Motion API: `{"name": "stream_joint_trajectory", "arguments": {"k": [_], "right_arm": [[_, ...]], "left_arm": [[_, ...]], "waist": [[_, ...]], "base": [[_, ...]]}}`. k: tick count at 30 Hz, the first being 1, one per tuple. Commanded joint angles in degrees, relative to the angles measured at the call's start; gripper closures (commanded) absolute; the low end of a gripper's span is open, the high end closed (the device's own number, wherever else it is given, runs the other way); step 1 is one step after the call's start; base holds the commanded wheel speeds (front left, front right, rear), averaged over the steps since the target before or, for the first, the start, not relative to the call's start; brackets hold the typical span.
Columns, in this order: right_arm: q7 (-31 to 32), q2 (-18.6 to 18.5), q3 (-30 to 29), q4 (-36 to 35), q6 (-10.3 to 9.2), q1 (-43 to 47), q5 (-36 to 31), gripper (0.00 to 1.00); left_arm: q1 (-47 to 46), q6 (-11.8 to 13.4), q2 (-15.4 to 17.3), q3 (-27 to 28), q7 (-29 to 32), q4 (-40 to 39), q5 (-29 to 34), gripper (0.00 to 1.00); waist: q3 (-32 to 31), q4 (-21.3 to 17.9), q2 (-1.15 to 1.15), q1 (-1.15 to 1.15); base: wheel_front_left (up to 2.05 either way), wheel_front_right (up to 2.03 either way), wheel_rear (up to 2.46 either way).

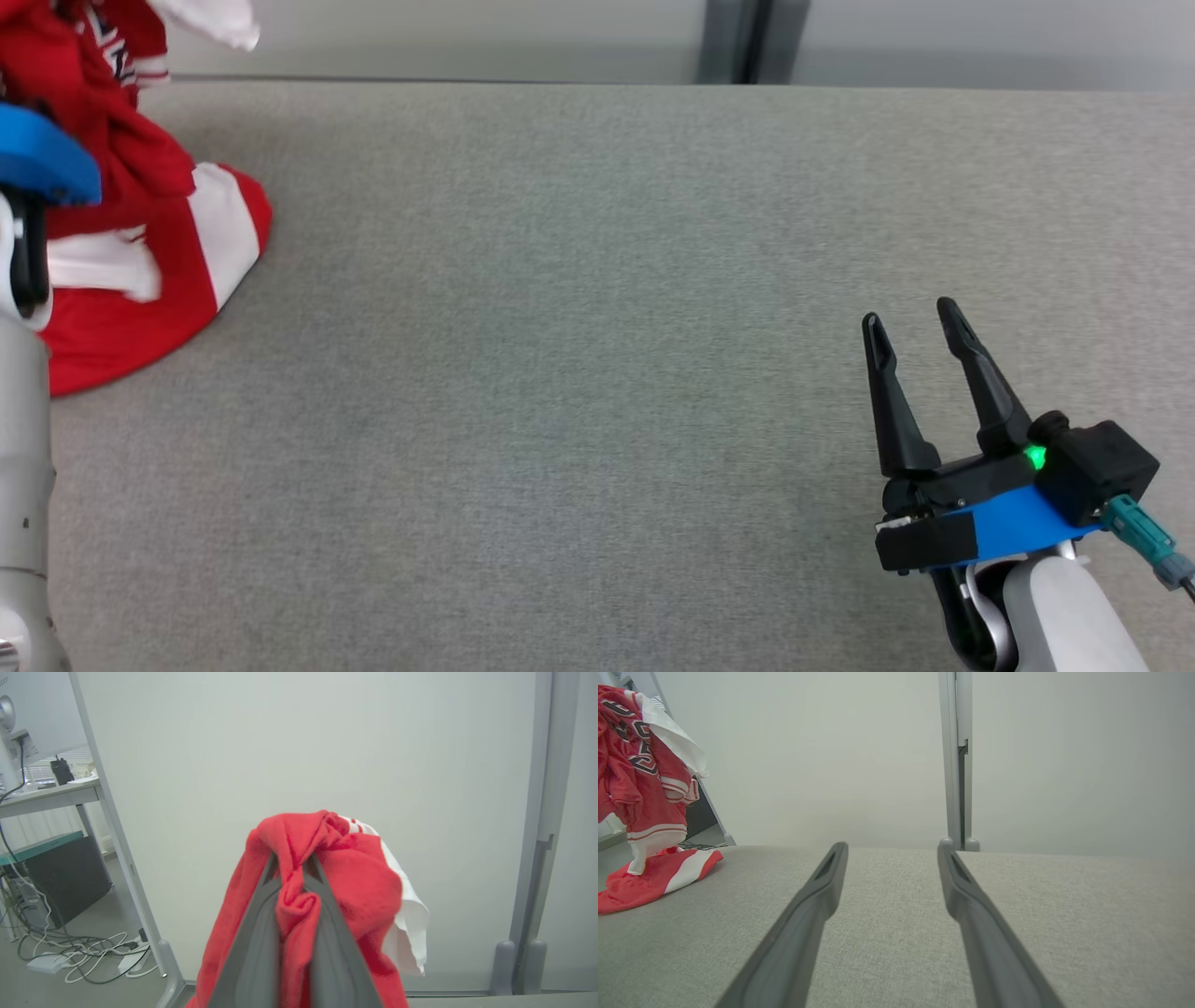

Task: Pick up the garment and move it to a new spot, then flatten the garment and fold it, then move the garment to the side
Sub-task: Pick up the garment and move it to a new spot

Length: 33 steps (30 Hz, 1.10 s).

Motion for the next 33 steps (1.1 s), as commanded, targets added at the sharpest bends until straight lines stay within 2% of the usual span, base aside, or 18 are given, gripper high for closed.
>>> {"name": "stream_joint_trajectory", "arguments": {"k": [1,7,13,17,25,33], "right_arm": [[-0.2,0.4,0.1,0.3,0.0,1.0,0.3,0.0],[-0.2,1.4,0.3,0.6,0.0,1.9,1.0,0.0],[-0.2,2.0,0.7,0.7,0.0,1.9,2.1,0.0],[-0.2,2.2,0.8,1.1,0.0,1.6,2.8,0.0],[-0.2,2.2,2.0,1.0,0.0,0.5,4.0,0.0],[-0.2,2.2,1.7,1.0,0.0,0.2,4.4,0.0]], "left_arm": [[-0.6,-0.2,-0.1,-0.3,-0.3,-2.6,0.5,1.0],[-1.1,-0.4,-1.3,-4.1,0.1,-14.4,1.1,1.0],[-1.1,-0.5,-2.5,-8.2,4.3,-26.6,0.6,1.0],[-0.4,-0.3,-4.4,-11.6,7.7,-32.8,-1.0,1.0],[-0.1,-0.3,-7.1,-16.5,9.0,-32.5,-2.0,1.0],[5.8,-0.4,-9.5,-23.4,7.0,-26.1,-3.5,1.0]], "waist": [[-1.4,-1.5,0.0,0.01],[-3.5,-5.9,0.0,0.01],[-3.8,-11.4,0.0,0.01],[-3.3,-15.1,0.0,0.01],[-2.3,-17.9,0.0,0.01],[-1.6,-17.9,0.0,0.01]], "base": [[0.0,0.0,0.0],[0.0,0.0,0.0],[0.0,0.0,0.0],[0.0,0.0,0.0],[0.0,0.0,0.0],[0.0,0.0,0.0]]}}
